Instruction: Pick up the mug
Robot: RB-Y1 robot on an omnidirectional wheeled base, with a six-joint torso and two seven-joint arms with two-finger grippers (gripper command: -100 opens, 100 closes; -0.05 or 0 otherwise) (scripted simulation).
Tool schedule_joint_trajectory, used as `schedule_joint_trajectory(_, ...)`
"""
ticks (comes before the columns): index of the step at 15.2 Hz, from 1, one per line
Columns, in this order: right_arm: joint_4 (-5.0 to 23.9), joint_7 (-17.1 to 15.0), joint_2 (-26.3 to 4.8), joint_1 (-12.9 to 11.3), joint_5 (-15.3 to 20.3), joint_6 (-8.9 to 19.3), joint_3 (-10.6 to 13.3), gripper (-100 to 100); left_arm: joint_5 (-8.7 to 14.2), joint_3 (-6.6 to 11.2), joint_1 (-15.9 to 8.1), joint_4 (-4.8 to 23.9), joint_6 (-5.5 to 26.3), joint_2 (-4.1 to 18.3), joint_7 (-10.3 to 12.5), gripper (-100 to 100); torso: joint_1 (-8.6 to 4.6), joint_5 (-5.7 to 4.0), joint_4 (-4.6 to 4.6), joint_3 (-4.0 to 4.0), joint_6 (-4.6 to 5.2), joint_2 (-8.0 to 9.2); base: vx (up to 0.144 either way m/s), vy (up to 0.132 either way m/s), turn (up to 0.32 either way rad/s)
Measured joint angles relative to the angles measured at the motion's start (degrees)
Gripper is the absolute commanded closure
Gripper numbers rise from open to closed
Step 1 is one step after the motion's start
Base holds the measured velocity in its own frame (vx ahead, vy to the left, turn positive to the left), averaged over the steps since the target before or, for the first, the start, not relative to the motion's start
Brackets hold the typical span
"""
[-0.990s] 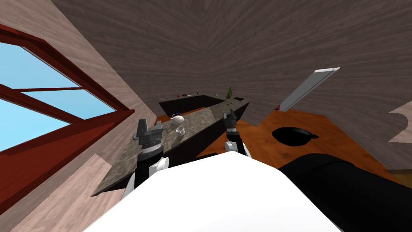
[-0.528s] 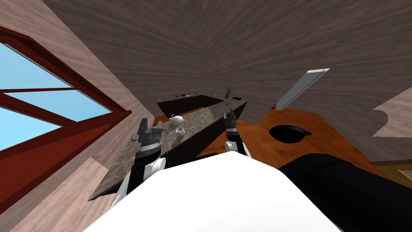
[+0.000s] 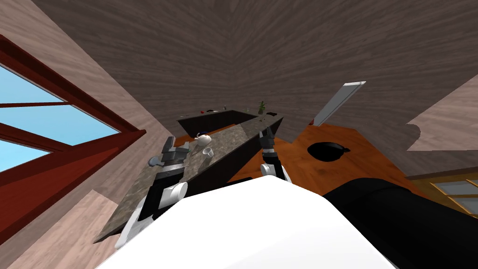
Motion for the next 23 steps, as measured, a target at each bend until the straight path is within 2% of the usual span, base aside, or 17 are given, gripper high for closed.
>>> schedule_joint_trajectory(9,0.0,0.0,0.0,0.0,0.0,0.0,0.0,0,5.82,2.37,-1.92,1.58,9.7,5.23,3.43,-100,-0.02,-0.01,-0.01,-0.02,0.0,-0.04,-0.007,0.011,-0.081)
schedule_joint_trajectory(11,0.0,0.0,0.0,0.01,0.0,0.0,0.0,0,6.36,2.57,-2.17,1.61,11.85,5.62,3.83,-100,-0.05,-0.01,-0.01,-0.03,-0.02,-0.05,-0.003,0.004,-0.04)
schedule_joint_trajectory(16,0.0,0.0,0.0,0.0,0.0,0.0,0.0,0,10.02,3.97,-3.52,3.03,17.84,8.85,6.02,-100,-0.05,-0.01,-0.02,-0.04,0.01,-0.06,-0.002,0.006,-0.092)
schedule_joint_trajectory(23,0.0,0.0,0.0,0.0,0.0,0.0,0.0,0,13.7,5.35,-4.37,4.22,25.0,12.06,8.36,-100,-0.08,-0.02,-0.01,-0.04,0.02,-0.07,0.0,-0.001,-0.08)
